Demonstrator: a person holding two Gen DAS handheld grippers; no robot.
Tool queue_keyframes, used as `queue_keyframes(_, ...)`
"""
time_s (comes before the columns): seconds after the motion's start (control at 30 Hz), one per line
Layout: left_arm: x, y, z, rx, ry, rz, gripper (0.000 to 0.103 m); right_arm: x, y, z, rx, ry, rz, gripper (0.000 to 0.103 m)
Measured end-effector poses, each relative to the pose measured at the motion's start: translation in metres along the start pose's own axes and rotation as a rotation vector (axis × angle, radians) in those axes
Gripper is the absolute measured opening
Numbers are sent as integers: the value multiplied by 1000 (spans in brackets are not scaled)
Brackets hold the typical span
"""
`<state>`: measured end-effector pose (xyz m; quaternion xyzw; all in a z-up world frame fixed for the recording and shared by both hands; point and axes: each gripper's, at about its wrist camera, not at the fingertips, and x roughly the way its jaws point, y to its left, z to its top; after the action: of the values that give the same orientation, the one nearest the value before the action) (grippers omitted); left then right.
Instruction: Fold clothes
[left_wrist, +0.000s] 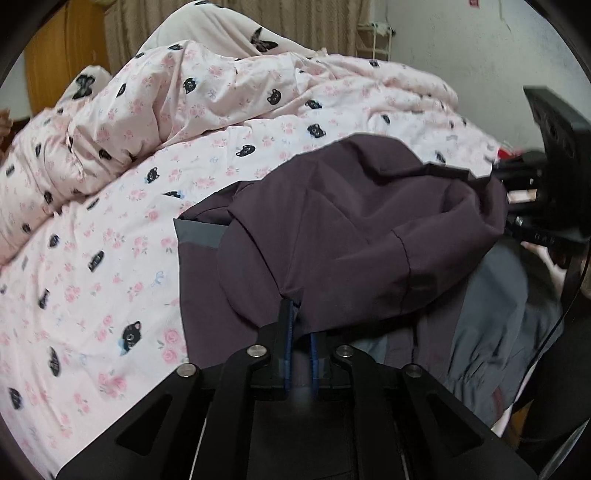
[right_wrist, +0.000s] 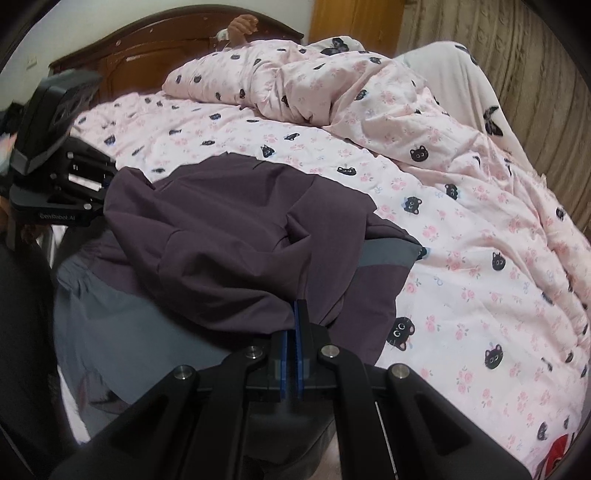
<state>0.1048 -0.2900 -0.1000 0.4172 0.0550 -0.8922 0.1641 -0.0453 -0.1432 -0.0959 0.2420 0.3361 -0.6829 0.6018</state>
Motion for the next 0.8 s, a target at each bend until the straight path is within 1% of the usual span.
queue_keyframes(0.03,-2,2,0,-10,-6,-4,28,1,2,-1,-14,0,-10,4)
queue_keyframes(0.07,-6,4,0,-26,-20,-7,33,3,5,-2,-35,3,-23,4)
queue_keyframes(0.1,-14,10,0,-57,-50,-18,40,4,7,-2,-55,5,-37,5)
queue_keyframes(0.13,-23,15,0,-90,-83,-31,45,5,9,-3,-75,5,-52,5)
queue_keyframes(0.2,-39,26,0,-166,-151,-72,52,7,13,-5,-109,1,-74,5)
queue_keyframes(0.23,-49,32,-1,-210,-191,-94,53,8,14,-5,-123,-1,-81,5)
queue_keyframes(0.27,-50,31,2,-224,-204,-107,53,9,15,-5,-129,0,-83,6)
queue_keyframes(0.3,-50,29,4,-235,-213,-118,53,10,15,-4,-134,1,-85,6)
queue_keyframes(0.4,-50,24,12,-266,-241,-151,59,11,17,-3,-146,-2,-88,6)
queue_keyframes(0.53,-50,17,23,-308,-279,-195,59,11,19,-2,-167,-8,-94,6)
queue_keyframes(0.67,-27,-7,29,-224,-196,-185,59,6,17,-3,-172,-14,-82,7)
queue_keyframes(0.73,-15,-14,29,-189,-151,-165,59,-3,15,-4,-162,-28,-55,14)
queue_keyframes(0.8,-3,-19,27,-159,-110,-140,59,-12,12,-4,-140,-43,-14,16)
